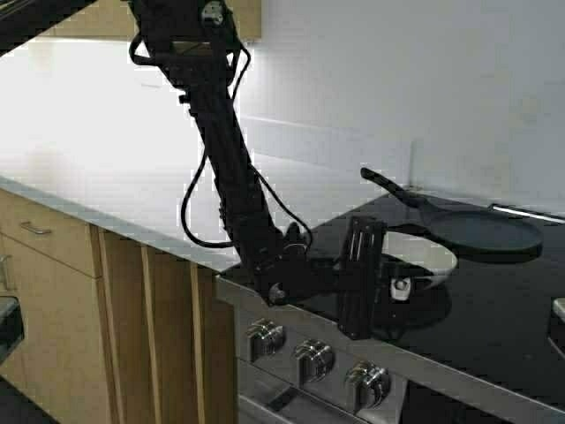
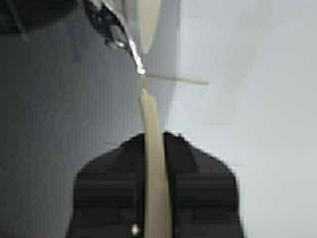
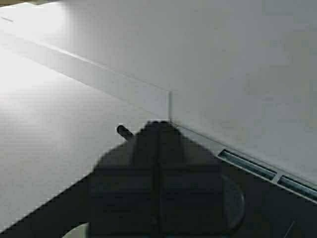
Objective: Wash the pan
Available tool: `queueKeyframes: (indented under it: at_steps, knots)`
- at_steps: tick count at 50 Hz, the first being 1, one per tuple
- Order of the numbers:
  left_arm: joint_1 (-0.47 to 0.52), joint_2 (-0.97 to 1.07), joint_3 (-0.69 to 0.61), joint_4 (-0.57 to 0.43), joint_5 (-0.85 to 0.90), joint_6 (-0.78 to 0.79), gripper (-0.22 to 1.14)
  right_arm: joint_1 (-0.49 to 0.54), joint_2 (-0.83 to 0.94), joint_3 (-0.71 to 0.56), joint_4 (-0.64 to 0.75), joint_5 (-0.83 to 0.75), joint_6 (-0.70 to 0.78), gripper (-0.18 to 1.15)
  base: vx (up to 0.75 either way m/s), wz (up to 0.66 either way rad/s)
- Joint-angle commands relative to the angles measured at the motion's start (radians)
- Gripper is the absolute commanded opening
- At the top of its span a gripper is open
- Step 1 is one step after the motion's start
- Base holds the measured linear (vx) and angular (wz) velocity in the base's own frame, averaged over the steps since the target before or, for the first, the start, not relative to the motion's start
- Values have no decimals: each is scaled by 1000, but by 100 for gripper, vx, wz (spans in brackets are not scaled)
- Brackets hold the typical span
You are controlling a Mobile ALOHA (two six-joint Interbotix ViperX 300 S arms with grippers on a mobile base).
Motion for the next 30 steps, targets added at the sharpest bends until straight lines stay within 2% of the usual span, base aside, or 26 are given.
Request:
queueKeyframes:
  at_steps: [1, 4, 12, 30]
  knots:
    - [-2, -28, -12, -28, -26, 0, 0, 2, 8, -12, 0, -5, 12, 6, 0, 0]
    - [-2, -32, -12, -31, -34, 0, 8, 0, 8, -14, 0, -5, 12, 6, 0, 0]
    - [-2, -44, -6, -31, -41, 3, 1, 0, 8, -14, -2, -3, 11, 6, 0, 0]
    - [0, -155, 97, -31, -69, 66, 2, 0, 11, -15, -5, -3, 8, 6, 0, 3]
